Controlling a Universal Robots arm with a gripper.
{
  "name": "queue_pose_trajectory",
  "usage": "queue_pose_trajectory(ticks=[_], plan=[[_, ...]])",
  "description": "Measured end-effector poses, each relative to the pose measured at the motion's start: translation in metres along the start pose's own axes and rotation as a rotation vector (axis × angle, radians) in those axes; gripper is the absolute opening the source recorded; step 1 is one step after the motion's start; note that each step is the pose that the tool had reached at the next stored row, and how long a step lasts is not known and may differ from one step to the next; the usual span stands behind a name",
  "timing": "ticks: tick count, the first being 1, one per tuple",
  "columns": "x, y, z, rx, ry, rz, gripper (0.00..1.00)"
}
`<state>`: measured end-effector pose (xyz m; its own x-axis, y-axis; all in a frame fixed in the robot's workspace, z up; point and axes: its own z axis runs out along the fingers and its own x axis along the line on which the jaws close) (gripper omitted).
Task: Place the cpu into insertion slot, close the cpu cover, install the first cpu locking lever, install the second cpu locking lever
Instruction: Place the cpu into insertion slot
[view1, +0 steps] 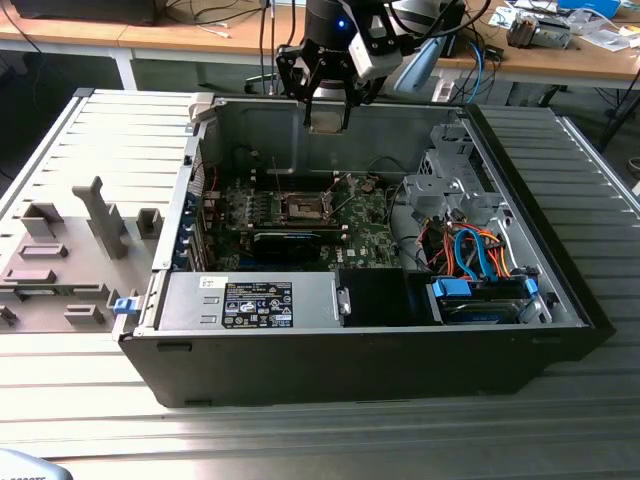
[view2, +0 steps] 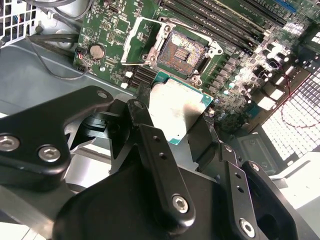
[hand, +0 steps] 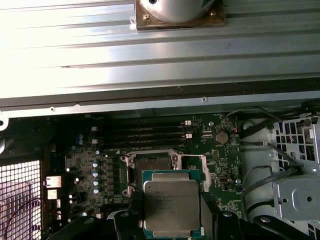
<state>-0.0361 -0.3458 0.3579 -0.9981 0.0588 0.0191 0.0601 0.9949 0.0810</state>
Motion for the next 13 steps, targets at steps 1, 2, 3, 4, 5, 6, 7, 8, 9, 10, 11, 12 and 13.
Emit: queue_pose_trajectory(ticks=[1,2,3,4,5,6,7,8,9,10,11,12,13], plan=[[0.0,0.0,0.0,0.0,0.0,0.0,0.54],[0.0,0.0,0.0,0.0,-0.0001,0.001,0.54],[0.0,0.0,0.0,0.0,-0.0001,0.002,0.54],[0.0,0.0,0.0,0.0,-0.0002,0.002,0.54],[0.0,0.0,0.0,0.0,-0.0003,0.004,0.54],[0.0,0.0,0.0,-0.0001,-0.0005,0.006,0.54],[0.0,0.0,0.0,-0.0001,-0.0005,0.006,0.54],[0.0,0.0,0.0,-0.0001,-0.0005,0.006,0.54],[0.0,0.0,0.0,-0.0001,-0.0005,0.007,0.54],[0.0,0.0,0.0,0.0,-0.0006,0.007,0.54],[0.0,0.0,0.0,-0.0002,-0.0007,0.009,0.54],[0.0,0.0,0.0,-0.0002,-0.0009,0.011,0.54],[0.0,0.0,0.0,-0.0002,-0.0009,0.011,0.54]])
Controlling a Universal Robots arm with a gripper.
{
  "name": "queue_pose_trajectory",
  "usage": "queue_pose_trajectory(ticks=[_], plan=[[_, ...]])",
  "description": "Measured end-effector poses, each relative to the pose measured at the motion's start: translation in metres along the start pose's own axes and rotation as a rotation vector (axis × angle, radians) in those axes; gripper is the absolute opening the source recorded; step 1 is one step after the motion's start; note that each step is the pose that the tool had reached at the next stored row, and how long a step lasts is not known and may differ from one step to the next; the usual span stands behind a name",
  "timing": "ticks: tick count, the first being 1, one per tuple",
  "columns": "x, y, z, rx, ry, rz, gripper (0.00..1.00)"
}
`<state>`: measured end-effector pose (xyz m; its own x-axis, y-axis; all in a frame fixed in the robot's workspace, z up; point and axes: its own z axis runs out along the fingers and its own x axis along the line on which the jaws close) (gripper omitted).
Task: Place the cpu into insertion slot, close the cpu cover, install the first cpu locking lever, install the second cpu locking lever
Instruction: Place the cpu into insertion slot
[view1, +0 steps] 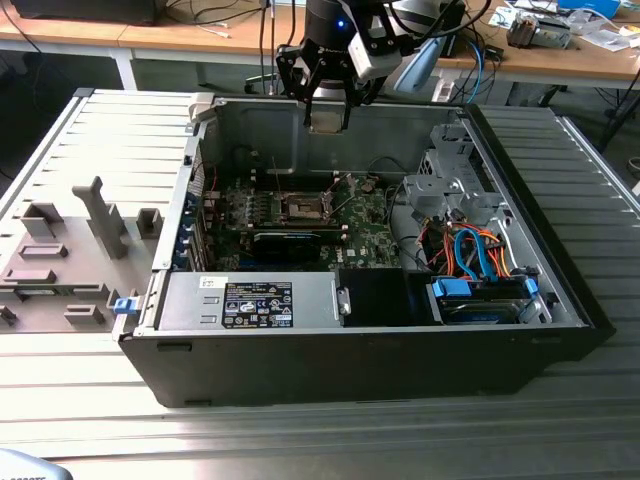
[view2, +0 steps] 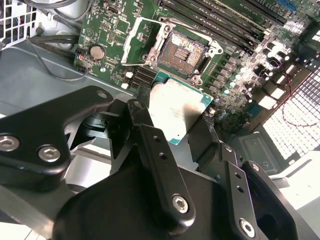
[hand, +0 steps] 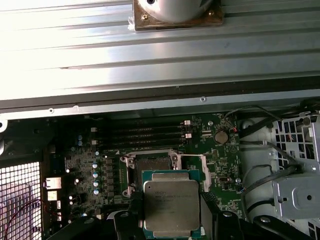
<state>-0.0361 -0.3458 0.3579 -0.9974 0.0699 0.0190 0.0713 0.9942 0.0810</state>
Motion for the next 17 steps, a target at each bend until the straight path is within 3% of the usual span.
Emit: queue_pose_trajectory(ticks=[17], plan=[[0.0,0.0,0.0,-0.0003,-0.0012,0.015,0.54]])
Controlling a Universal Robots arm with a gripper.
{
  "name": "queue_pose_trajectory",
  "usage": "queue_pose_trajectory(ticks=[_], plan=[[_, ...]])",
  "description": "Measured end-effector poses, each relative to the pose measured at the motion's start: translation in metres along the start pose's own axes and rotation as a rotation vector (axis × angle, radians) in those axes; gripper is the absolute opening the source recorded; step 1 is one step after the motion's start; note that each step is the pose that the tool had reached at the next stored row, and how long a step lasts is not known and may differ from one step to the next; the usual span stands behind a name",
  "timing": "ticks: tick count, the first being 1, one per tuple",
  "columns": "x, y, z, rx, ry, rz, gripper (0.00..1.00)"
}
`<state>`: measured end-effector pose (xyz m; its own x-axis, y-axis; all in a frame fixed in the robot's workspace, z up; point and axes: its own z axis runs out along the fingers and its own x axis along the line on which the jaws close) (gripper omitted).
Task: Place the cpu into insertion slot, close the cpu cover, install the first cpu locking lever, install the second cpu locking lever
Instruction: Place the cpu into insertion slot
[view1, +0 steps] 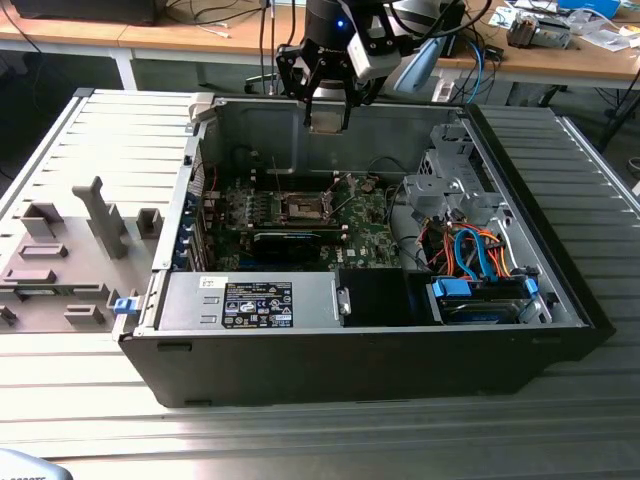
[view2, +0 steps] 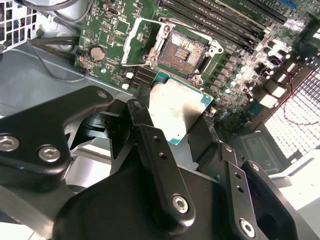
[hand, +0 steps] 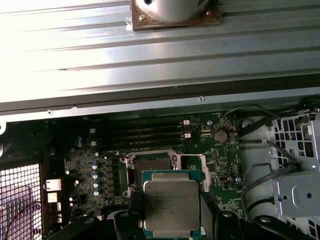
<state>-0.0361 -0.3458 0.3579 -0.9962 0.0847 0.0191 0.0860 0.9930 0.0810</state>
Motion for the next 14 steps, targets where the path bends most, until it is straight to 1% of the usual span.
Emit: queue_pose_trajectory(ticks=[14], plan=[[0.0,0.0,0.0,-0.0003,-0.0015,0.019,0.54]])
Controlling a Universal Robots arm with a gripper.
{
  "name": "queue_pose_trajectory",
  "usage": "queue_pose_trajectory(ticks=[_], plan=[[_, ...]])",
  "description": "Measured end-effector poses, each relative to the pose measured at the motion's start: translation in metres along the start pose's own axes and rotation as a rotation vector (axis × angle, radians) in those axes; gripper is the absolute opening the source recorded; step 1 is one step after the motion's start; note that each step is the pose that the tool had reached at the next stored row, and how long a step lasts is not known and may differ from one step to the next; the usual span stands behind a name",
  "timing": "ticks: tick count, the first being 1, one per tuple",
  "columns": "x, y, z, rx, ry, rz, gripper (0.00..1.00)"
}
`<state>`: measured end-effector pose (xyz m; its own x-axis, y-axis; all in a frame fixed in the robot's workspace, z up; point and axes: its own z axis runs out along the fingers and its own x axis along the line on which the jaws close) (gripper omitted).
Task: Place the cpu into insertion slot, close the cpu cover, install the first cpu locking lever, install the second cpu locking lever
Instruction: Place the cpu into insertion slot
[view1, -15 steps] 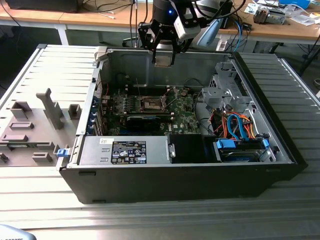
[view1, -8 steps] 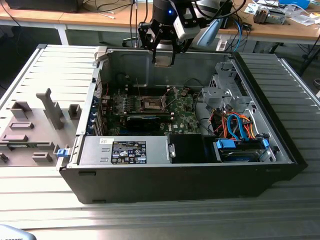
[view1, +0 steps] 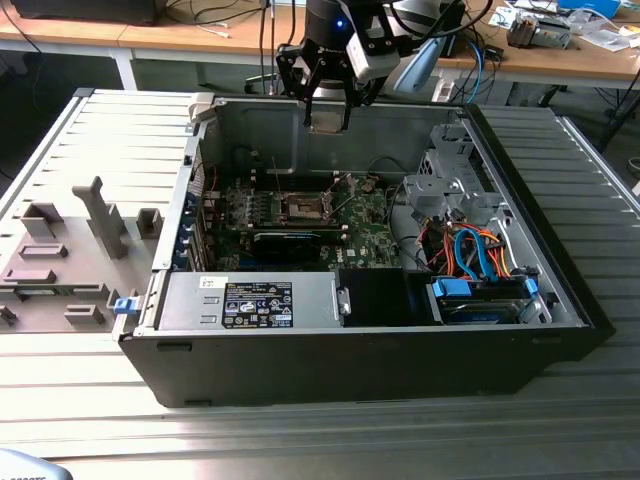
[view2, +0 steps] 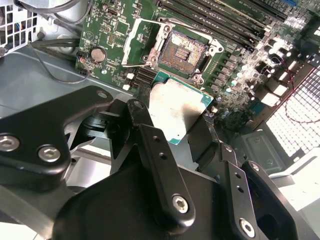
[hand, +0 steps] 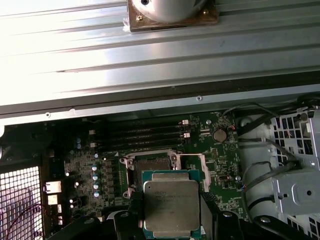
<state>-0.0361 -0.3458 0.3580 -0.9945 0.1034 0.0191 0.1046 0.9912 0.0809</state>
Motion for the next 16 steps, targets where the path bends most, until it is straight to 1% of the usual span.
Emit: queue_pose_trajectory(ticks=[16], plan=[[0.0,0.0,0.0,-0.0002,-0.0011,0.014,0.54]])
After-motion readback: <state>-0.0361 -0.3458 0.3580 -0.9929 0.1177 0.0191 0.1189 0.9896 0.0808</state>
